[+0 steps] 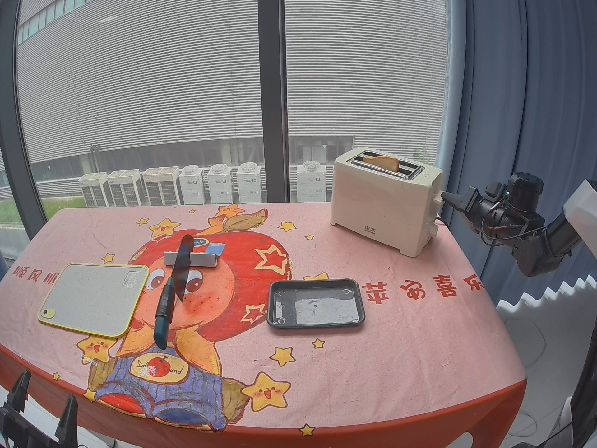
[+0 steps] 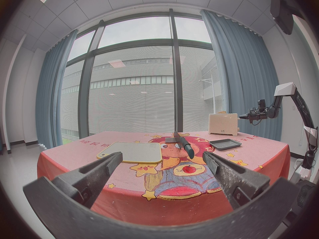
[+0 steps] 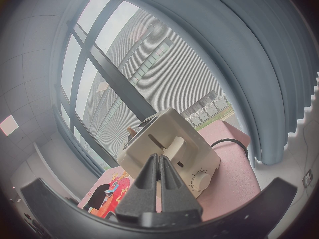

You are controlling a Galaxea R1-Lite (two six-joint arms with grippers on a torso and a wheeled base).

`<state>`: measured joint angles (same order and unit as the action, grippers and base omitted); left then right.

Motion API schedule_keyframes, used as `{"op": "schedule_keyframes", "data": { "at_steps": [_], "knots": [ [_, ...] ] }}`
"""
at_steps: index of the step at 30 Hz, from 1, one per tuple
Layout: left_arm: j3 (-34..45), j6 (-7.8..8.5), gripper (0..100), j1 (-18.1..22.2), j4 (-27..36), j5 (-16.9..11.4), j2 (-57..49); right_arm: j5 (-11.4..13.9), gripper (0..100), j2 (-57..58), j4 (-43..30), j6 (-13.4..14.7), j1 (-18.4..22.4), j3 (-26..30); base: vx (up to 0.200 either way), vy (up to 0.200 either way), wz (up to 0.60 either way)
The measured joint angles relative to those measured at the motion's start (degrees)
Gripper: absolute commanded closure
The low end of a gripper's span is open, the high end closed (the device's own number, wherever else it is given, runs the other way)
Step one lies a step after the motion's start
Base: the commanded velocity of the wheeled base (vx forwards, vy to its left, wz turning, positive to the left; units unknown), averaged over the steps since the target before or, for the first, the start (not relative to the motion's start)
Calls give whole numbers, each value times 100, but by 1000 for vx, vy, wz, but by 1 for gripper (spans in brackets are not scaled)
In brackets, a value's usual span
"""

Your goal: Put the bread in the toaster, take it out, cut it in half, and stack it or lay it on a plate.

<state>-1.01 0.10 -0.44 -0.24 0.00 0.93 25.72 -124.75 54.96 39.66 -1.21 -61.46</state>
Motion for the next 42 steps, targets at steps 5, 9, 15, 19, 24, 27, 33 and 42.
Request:
{"op": "schedule_keyframes", "data": {
  "at_steps": [5, 9, 15, 19, 24, 27, 33, 42],
  "knots": [
    [0, -2, 0, 0, 0, 0, 0, -2, 100, -23, 0, -2, -6, 6, 0, 0, 0],
    [0, 0, 0, 0, 0, 0, 0, 0, 100, -34, -7, -2, -11, 11, 0, 0, 0],
    [0, 0, 0, 0, 0, 0, 0, -5, 100, -69, -9, -2, -13, 20, 0, 0, 0],
    [0, 0, 0, 0, 2, 0, 0, -7, 100, -102, -9, -2, -22, 26, 0, 0, 0],
    [0, 0, 0, 0, 2, 0, 0, -9, 100, -146, -9, -2, -27, 28, 0, 0, 0],
    [0, 0, 0, 0, 2, 0, 0, -9, 100, -168, -9, -2, -27, 33, 0, 0, 0],
    [0, 0, 0, 0, 0, 0, 0, -7, 100, -201, -9, 0, -28, 33, 0, 0, 0],
    [0, 0, 0, 0, 0, 0, 0, -7, 100, -260, 4, -9, -35, 39, 0, 0, 0]
  ]
}}
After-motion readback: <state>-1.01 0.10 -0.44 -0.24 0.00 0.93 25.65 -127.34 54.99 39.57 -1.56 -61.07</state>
